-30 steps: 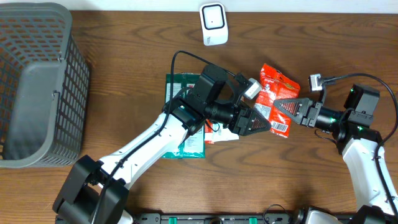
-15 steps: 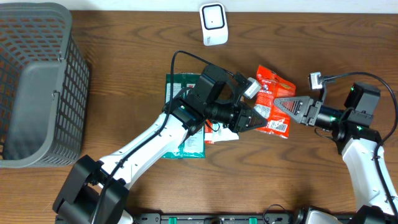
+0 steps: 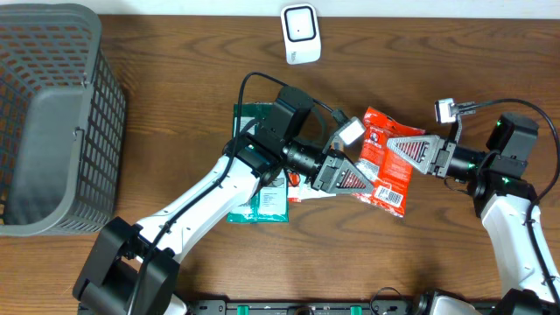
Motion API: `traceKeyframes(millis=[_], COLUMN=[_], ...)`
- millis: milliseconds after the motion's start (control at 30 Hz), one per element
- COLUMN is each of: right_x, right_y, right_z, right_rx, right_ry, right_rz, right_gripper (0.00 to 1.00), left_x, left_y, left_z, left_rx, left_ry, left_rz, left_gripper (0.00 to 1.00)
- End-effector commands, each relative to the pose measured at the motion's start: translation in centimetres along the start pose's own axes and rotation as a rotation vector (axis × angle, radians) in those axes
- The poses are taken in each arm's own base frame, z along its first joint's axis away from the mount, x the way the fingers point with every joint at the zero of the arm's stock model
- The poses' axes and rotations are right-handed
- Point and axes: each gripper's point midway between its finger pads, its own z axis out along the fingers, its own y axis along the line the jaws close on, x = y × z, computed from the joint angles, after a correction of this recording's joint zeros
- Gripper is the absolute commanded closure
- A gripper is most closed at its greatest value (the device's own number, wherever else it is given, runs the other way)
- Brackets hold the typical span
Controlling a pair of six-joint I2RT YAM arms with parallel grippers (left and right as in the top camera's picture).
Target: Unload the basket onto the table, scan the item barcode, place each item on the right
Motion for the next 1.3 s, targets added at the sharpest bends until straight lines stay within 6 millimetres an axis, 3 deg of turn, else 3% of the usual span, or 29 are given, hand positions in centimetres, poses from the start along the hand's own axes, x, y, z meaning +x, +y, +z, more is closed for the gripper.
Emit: traceKeyframes(millis=[0,100,333,533,667,767,1133,1233,1267], right_x=[0.7,0.7,0.8,0.7,0.7,1.0,1.8,1.8,1.8], right_y=[1.2,1.1,1.1,0.7,0.6,0.4,-0.1,-0.1,-0.1], right_z=[0.3,0.3,0.3,0.3,0.3,0.3,0.3,0.3,0.3], right_rx=[-0.050,-0.050,-0.050,-0.028,-0.026,-0.025,-0.025,-0.025,-0.025], right_ry=[0.032,0.032,0.032,0.023,0.022,0.023,0.025,0.025,0.025], right_rz=[-0.003,0.005,0.016,0.015,0.002,0.017,0.042,0.042,0.042], right_gripper=[0.49,0.53,0.67,0.74,0.53,0.48,0.51,0.64,0.73], left_x=[0.3,0.3,0.0,-0.5,-0.6,-0.6,-0.6,-0.6,-0.6], left_y=[-0.9,-0.8,3.7,5.0,5.1,5.1,5.1,5.1,5.1], left_z=[-0.2,-0.2,-0.6,-0.9,-1.0,-1.0,-1.0,-1.0,-1.0], left_rx=[0.042,0.039,-0.206,-0.282,-0.289,-0.289,-0.289,-0.289,-0.289], left_ry=[0.015,0.013,-0.050,-0.078,-0.081,-0.081,-0.081,-0.081,-0.081], left_rz=[0.042,0.053,-0.013,-0.010,-0.009,-0.009,-0.009,-0.009,-0.009], left_gripper=[0.93,0.93,0.93,0.93,0.93,0.93,0.93,0.93,0.93])
